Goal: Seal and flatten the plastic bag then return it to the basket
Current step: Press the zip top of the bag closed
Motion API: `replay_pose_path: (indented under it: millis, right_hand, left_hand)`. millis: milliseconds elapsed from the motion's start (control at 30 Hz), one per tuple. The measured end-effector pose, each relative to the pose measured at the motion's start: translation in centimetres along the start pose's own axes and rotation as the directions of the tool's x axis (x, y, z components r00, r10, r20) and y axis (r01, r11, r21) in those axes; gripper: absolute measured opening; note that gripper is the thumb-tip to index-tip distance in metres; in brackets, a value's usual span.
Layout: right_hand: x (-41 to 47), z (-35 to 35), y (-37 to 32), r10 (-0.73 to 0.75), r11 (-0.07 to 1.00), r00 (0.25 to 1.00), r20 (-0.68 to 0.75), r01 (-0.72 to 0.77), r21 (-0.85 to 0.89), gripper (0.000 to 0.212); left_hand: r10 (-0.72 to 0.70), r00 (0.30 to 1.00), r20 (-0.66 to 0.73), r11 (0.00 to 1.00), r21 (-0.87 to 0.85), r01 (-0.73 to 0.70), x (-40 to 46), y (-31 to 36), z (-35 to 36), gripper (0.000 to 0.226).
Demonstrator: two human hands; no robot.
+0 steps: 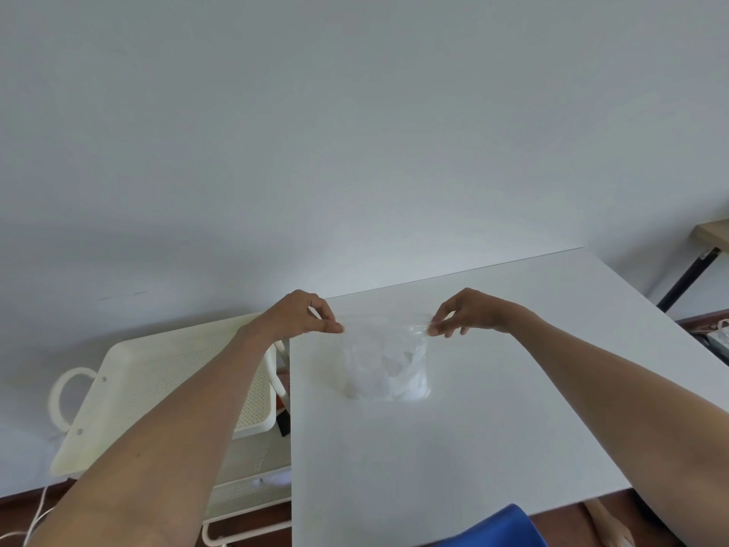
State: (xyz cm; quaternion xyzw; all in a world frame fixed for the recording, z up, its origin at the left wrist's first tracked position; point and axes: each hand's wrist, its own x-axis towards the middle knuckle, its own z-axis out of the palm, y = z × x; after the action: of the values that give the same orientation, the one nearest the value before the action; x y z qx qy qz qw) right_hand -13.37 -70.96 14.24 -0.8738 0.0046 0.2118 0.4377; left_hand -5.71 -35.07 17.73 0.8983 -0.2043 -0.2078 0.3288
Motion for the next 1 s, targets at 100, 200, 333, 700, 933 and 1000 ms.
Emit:
replay_pose_path:
  millis: [100,200,333,700,933,1000]
  right_hand:
    - [0.0,-0.1,0.2,-0.009,1.0,0.996,-0.084,0.009,-0.001,0.022]
    - [0.0,-0.3,-0.1,-0.059,0.998,0.978,-0.199,0.058,-0.011,0.021]
    - [0.0,-1.0,-0.7,-0.136,0.99,0.952,-0.274,0.144,0.006,0.02]
    - [-0.5,-2.2,-2.1,-0.178,0.978,0.93,-0.322,0.204,0.048,0.022]
    - [-0.6,-2.8,-3.1,-0.18,0.965,0.943,-0.28,0.224,0.135,0.02]
    - [-0.7,-3.1,-2.6,-0.129,0.961,0.971,-0.2,0.173,0.216,0.023]
  left_hand:
    - [0.02,0.995,-0.093,0.997,0.077,-0.013,0.0,-0.4,0.1,0.025]
    - [0.057,0.983,-0.176,0.995,0.085,-0.043,0.0,-0.2,0.2,0.027]
    - [0.065,0.985,-0.163,0.998,0.008,-0.064,0.3,0.1,-0.4,0.019]
    - [0.107,0.955,-0.277,0.994,0.013,-0.108,-0.2,1.3,-0.8,0.013]
    - [-0.043,0.956,-0.29,0.912,-0.402,-0.081,-2.0,2.3,0.6,0.023]
    - [-0.059,0.967,-0.249,0.898,-0.437,-0.057,-2.5,1.9,0.7,0.021]
